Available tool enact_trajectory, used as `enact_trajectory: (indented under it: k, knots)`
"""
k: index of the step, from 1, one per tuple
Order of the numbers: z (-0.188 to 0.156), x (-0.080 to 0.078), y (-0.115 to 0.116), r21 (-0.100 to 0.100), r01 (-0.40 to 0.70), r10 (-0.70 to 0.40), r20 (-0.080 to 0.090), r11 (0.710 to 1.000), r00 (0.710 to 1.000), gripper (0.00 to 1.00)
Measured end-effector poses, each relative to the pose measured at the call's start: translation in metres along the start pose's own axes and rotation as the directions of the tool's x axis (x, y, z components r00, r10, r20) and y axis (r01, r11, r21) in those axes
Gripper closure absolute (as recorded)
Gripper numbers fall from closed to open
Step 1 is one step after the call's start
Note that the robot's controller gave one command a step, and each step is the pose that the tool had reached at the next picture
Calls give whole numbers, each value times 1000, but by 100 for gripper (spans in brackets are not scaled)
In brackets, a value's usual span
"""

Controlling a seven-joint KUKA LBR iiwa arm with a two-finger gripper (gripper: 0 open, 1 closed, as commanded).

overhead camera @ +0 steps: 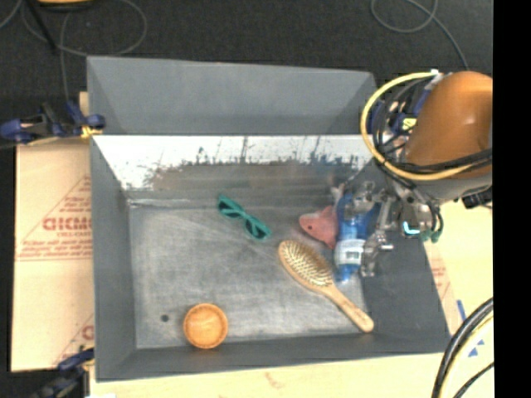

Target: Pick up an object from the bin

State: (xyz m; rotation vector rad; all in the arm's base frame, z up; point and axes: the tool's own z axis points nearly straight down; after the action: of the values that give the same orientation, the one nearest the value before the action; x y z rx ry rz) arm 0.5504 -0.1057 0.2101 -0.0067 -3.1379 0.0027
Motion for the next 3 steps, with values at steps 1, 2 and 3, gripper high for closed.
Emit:
enact_trajectory:
  k: [1,2,3]
  knots:
    - [-4,-2,0,1,3,-3,8,1000,1000,0]
    - [53,-3,7,-3,-113,113,10,994,994,0]
    - [89,1,7,-1,-138,138,3,990,990,0]
